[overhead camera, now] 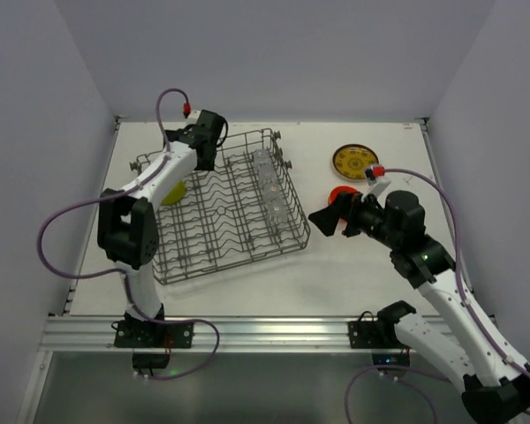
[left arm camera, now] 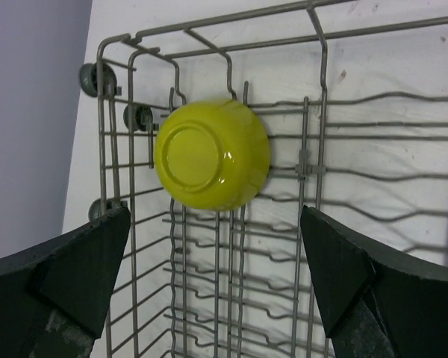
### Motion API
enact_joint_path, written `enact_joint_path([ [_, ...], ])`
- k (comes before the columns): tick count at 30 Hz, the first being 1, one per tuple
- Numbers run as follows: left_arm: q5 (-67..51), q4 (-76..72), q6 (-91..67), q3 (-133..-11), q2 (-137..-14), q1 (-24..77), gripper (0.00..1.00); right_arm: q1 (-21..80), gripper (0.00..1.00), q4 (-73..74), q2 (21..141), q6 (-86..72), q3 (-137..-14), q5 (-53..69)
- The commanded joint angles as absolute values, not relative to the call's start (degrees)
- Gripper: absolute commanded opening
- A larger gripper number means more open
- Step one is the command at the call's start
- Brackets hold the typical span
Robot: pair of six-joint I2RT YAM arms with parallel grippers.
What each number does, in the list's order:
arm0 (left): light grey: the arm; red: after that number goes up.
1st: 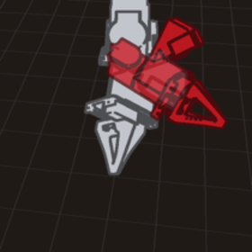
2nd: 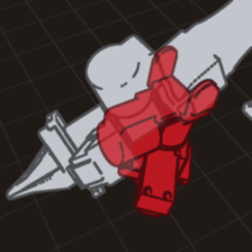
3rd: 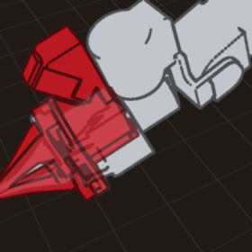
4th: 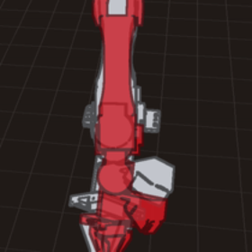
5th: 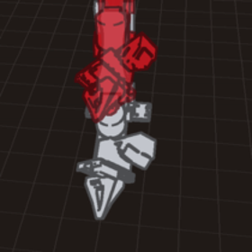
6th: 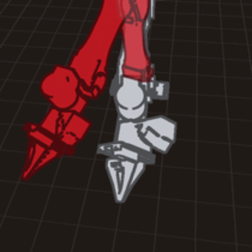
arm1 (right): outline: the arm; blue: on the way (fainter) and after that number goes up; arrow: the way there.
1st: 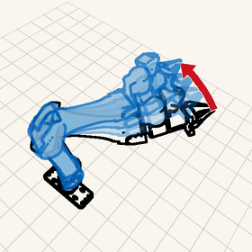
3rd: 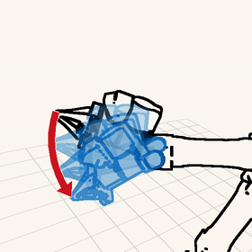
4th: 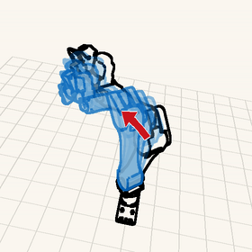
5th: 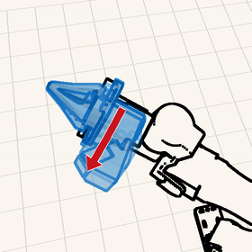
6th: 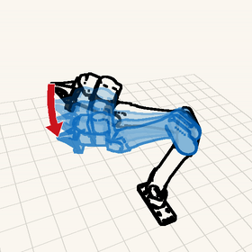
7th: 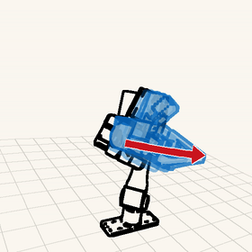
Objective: Unload the mixed dishes from the dish rack
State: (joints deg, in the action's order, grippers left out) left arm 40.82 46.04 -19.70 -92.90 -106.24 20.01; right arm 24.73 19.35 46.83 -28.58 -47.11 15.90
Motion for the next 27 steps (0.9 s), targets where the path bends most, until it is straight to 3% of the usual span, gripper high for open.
enact_joint_path([
  [1, 48.7, 50.9, -18.7, -101.7, -113.0, 20.0, 1.0, 24.8, 0.99, 20.3, 41.2, -28.3, -43.8, 10.9],
  [10, 51.9, 50.9, -13.4, -108.7, -122.9, 19.7, 0.82, 24.8, 0.99, 20.0, 39.8, -26.0, -39.7, 4.7],
  [27, 49.7, 46.5, -12.7, -104.5, -127.3, 17.7, 0.82, 24.8, 0.99, 19.0, 38.2, -26.0, -38.1, 6.6],
])
